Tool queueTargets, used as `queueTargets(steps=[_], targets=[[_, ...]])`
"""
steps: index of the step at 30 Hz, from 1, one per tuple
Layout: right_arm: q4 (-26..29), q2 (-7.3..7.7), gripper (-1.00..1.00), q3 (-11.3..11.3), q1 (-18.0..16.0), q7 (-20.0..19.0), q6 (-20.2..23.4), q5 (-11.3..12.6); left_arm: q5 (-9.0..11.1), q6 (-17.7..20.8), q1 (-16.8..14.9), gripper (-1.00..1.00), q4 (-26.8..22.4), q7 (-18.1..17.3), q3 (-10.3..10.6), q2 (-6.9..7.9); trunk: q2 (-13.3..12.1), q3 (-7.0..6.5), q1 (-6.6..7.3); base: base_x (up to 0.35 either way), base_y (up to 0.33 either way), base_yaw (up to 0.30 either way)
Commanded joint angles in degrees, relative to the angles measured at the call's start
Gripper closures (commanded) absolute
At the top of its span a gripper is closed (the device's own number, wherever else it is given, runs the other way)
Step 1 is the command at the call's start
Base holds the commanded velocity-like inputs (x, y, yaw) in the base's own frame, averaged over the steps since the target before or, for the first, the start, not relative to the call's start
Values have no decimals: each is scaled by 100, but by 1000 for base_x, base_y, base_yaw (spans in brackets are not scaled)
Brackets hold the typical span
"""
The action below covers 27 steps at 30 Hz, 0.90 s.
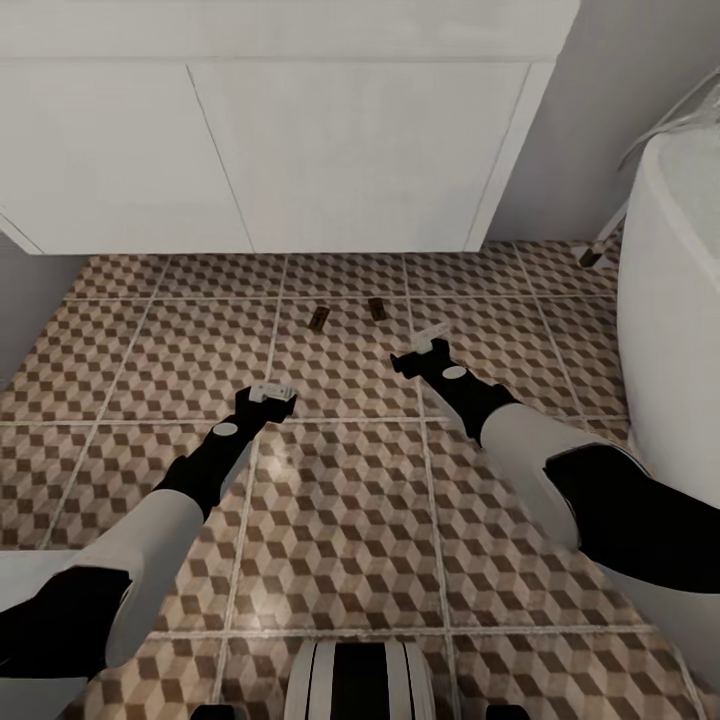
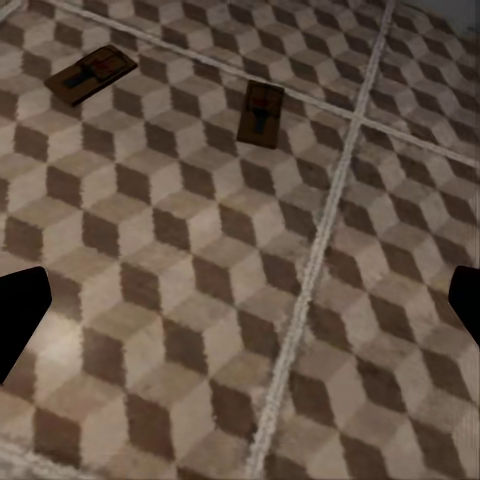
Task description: Take the four mousetraps from the cabinet in the bathroom and place them on the bathroom floor. Make sure all four end up on the same floor surface, and ensure that at least two of them are either under or directly next to the same bathroom sink.
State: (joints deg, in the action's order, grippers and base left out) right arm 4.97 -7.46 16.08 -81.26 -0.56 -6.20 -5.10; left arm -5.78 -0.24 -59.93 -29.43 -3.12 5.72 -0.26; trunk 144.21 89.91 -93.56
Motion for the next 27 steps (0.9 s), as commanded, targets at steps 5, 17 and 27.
queueTargets(steps=[5, 17, 27], targets=[[-237, 69, -100, -17, -4, -12, -169, -53, -56, -2, 91, -100, 1, -13, -9, 38, -6, -108, 13, 0, 0, 0], [-372, 248, -100, -17, 116, -100, -386, -53, -55, -10, 376, -100, 0, -13, -9, 56, -22, -374, 44, 0, 0, 0], [-378, 352, -100, -17, 434, -142, -488, -53, -55, -43, 684, -100, -1, -20, -9, 105, -35, -596, 70, 0, 0, 0]])
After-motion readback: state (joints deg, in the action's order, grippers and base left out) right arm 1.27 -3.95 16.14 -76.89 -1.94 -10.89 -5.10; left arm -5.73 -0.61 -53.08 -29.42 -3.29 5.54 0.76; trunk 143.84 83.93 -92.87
